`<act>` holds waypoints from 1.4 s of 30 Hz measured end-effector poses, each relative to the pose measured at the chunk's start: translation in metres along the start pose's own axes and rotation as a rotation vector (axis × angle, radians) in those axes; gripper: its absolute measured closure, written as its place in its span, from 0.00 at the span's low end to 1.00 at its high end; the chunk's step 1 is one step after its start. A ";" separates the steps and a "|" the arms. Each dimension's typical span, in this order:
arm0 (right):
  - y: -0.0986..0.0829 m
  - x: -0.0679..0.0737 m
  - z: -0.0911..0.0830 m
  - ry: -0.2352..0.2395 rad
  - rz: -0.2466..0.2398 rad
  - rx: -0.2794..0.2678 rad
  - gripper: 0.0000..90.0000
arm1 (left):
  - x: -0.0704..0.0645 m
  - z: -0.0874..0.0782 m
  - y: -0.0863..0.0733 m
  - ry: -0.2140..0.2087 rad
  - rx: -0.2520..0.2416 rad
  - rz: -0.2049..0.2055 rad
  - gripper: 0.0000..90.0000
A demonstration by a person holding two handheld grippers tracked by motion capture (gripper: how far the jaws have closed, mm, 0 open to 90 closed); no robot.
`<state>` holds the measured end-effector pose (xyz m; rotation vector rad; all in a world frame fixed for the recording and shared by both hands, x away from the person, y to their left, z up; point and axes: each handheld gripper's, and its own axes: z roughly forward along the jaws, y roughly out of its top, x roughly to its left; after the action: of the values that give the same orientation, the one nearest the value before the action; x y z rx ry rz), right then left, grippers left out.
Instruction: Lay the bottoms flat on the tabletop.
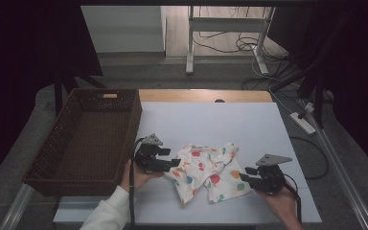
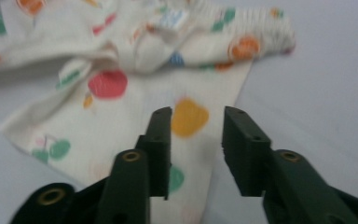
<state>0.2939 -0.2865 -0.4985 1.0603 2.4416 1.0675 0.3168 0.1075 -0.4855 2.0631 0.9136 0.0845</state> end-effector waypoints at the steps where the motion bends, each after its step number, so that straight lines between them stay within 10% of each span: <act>1: 0.004 0.000 0.001 0.000 -0.001 -0.015 0.65 | 0.000 0.000 0.000 0.001 -0.001 0.000 0.39; 42: 0.065 0.001 0.074 0.034 -0.084 -0.029 0.56 | -0.001 -0.001 -0.002 0.002 0.003 0.006 0.38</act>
<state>0.3639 -0.2174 -0.5028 0.9294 2.4655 1.0995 0.3145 0.1084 -0.4859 2.0687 0.9090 0.0890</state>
